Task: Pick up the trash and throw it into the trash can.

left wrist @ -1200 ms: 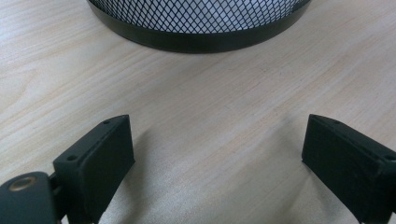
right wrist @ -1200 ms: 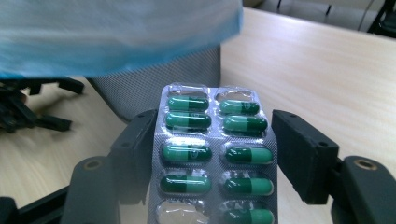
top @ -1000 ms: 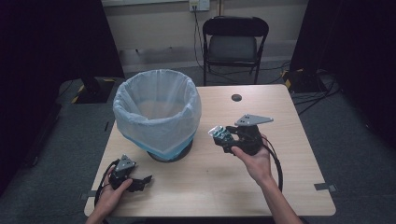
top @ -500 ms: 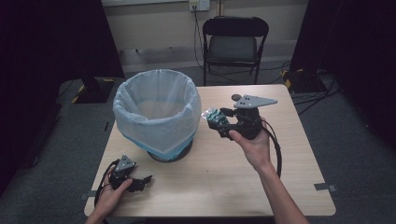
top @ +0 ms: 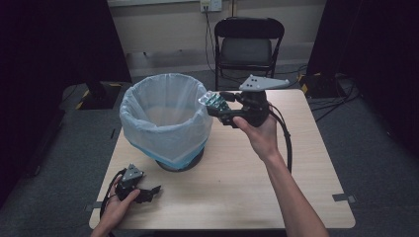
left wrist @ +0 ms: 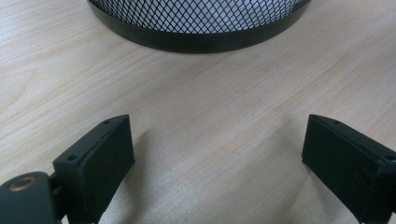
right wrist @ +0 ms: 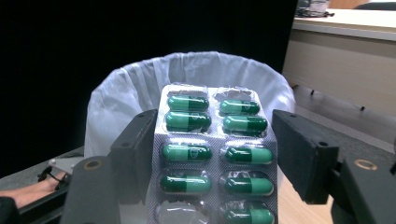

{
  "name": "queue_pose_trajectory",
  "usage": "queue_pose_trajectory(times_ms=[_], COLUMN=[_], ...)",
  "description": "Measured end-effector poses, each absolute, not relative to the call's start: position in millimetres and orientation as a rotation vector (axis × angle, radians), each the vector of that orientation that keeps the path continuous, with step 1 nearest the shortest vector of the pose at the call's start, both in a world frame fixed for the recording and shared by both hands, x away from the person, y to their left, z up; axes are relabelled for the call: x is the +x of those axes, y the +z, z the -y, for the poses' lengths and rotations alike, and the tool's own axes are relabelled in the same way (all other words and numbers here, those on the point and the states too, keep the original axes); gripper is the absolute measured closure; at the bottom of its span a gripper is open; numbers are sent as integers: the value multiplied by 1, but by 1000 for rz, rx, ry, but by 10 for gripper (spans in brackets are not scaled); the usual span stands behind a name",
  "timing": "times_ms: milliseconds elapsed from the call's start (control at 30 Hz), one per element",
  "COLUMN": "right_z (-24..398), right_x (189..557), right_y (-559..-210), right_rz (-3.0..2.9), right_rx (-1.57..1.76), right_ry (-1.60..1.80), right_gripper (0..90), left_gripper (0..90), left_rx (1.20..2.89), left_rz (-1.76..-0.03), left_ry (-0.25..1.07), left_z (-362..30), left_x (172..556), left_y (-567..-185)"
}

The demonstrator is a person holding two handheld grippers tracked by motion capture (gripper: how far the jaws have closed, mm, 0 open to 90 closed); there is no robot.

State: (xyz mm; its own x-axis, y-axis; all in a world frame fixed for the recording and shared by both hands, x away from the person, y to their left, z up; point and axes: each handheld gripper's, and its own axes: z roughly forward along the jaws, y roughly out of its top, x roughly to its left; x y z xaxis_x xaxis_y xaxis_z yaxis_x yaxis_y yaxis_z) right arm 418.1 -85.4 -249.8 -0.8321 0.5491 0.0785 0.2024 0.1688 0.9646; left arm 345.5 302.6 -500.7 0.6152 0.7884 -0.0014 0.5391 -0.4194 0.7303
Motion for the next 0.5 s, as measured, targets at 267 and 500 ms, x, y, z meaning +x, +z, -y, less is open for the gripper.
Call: queue_pose_trajectory(times_ms=[267,500], right_z=[49,24], right_x=[440,453], right_y=[-243,-243], right_rz=[-2229,-2278], right_rx=[682,659], right_ry=[1763,1765], right_gripper=[342,341], left_gripper=[85,85], left_rx=[2125,2130], left_rz=[-1041,-1039], left_ry=[448,446], left_z=[-303,-303], left_x=[345,345], left_y=[-501,-501])
